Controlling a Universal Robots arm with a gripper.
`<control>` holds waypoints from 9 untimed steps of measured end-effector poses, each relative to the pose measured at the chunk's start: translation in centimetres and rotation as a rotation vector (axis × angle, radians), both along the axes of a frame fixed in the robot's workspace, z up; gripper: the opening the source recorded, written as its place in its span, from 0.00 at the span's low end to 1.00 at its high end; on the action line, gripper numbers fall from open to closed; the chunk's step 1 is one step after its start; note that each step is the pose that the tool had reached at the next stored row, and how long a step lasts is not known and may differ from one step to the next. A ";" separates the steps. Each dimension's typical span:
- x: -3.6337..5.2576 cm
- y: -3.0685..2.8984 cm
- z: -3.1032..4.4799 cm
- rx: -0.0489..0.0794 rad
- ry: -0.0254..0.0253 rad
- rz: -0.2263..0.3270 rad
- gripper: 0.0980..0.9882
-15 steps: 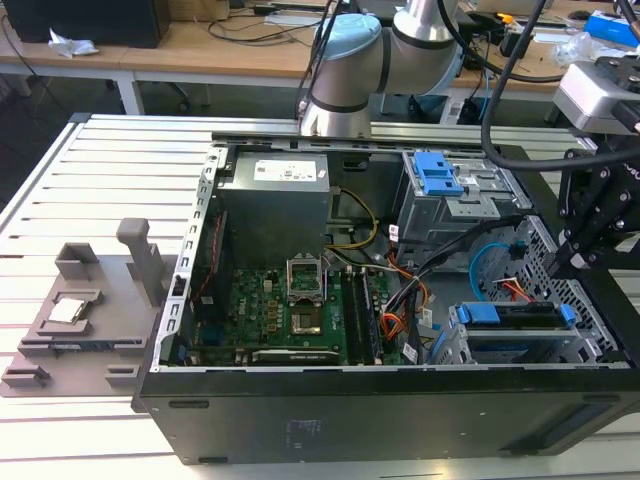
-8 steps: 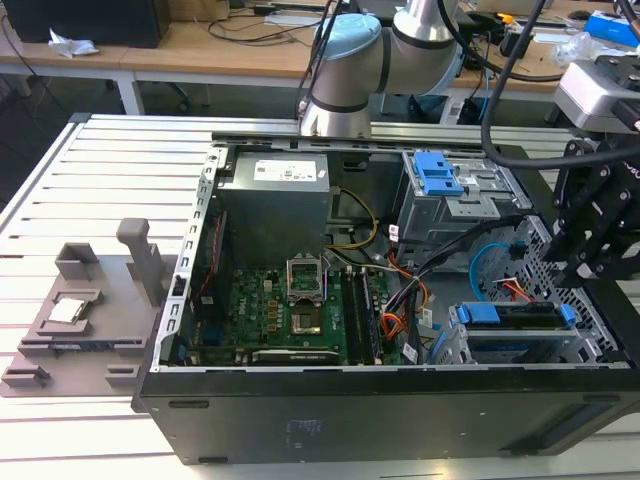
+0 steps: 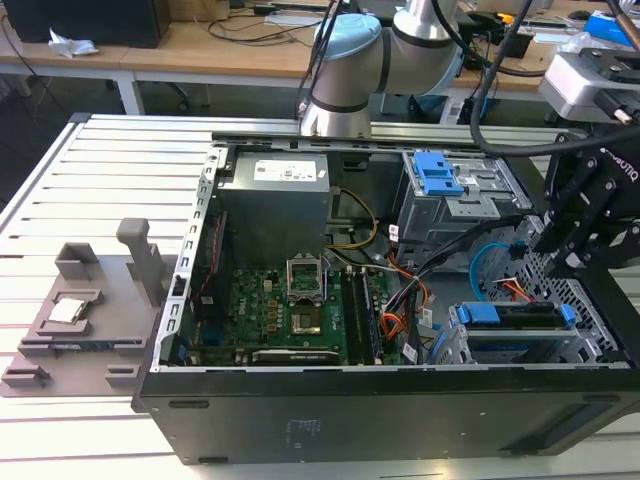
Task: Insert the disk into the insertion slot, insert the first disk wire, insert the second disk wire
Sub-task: 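Insert the second disk wire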
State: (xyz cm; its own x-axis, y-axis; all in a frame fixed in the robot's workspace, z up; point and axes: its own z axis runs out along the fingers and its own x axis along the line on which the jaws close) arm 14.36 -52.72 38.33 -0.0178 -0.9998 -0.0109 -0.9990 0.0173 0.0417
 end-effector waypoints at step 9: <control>-0.09 2.19 0.00 -0.002 0.0000 0.000 0.30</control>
State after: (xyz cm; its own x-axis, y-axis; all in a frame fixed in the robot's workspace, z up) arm 14.28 -50.54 38.32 -0.0178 -0.9998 -0.0088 -0.9990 0.0175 0.0416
